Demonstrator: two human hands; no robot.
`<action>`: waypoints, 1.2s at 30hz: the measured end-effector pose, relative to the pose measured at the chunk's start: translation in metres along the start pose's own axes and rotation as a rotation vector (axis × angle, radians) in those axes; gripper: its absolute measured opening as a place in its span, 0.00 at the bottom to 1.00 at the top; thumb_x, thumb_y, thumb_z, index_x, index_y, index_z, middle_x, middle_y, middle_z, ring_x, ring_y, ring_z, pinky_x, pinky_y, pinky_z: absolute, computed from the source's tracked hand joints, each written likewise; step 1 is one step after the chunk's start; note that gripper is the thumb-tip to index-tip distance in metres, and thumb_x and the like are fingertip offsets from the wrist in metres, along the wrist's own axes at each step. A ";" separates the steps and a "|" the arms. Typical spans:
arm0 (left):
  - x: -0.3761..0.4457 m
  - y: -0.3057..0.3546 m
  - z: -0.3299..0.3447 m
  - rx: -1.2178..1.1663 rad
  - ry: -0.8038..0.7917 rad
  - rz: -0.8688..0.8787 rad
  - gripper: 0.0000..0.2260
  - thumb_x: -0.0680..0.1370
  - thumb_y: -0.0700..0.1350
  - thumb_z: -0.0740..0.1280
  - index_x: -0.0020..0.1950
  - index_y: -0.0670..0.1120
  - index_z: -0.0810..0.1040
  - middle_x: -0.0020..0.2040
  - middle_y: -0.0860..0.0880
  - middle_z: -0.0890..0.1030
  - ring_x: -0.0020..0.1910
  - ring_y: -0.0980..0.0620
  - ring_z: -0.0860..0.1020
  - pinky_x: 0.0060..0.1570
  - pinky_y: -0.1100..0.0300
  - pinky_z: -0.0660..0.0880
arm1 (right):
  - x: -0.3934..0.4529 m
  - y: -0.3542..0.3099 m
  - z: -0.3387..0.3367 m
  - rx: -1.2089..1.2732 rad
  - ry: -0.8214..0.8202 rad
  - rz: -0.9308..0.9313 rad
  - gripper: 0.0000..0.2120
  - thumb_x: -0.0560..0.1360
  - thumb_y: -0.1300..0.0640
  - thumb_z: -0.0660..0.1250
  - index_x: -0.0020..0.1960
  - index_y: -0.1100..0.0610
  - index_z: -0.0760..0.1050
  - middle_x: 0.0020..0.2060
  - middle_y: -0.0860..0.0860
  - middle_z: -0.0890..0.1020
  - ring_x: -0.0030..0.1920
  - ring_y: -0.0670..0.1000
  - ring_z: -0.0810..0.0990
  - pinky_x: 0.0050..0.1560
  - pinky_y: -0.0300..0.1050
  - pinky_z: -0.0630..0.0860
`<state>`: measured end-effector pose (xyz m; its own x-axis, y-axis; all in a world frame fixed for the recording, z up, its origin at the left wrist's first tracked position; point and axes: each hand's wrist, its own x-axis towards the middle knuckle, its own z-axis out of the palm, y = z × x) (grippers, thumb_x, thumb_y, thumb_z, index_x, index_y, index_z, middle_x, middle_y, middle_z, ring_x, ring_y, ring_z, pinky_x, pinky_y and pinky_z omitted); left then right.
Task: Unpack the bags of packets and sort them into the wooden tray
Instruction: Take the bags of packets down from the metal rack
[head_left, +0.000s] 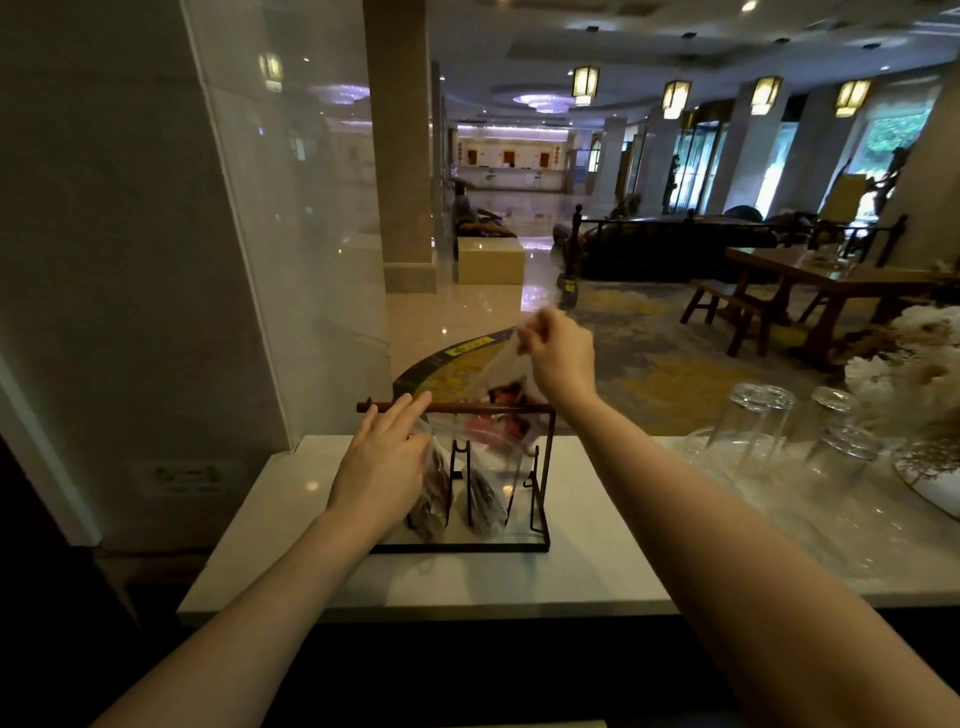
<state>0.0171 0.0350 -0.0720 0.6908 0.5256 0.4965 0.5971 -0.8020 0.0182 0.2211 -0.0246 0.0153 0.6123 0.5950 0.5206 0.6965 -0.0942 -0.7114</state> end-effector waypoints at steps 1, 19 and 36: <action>-0.001 0.000 0.000 0.006 0.005 0.004 0.09 0.78 0.44 0.63 0.51 0.46 0.82 0.75 0.47 0.64 0.74 0.48 0.60 0.73 0.45 0.56 | 0.004 -0.011 -0.004 0.035 0.032 -0.039 0.07 0.77 0.58 0.62 0.42 0.59 0.75 0.36 0.51 0.82 0.40 0.52 0.80 0.43 0.50 0.76; 0.018 -0.003 -0.027 -0.322 -0.179 -0.128 0.12 0.82 0.46 0.55 0.43 0.50 0.75 0.73 0.52 0.68 0.73 0.52 0.62 0.74 0.43 0.49 | -0.080 -0.028 -0.003 -0.293 -0.206 -0.292 0.13 0.75 0.44 0.64 0.45 0.54 0.71 0.35 0.49 0.80 0.35 0.53 0.78 0.34 0.48 0.74; 0.015 0.001 -0.078 -0.736 0.078 -0.302 0.13 0.82 0.46 0.55 0.56 0.43 0.77 0.49 0.51 0.77 0.44 0.55 0.75 0.38 0.64 0.68 | -0.098 -0.002 0.016 -0.668 -0.377 -0.101 0.05 0.76 0.64 0.64 0.52 0.62 0.75 0.55 0.59 0.74 0.43 0.61 0.79 0.36 0.50 0.71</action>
<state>-0.0035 0.0201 0.0028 0.4952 0.7508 0.4372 0.3125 -0.6235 0.7167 0.1541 -0.0696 -0.0421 0.4485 0.8467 0.2862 0.8934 -0.4153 -0.1713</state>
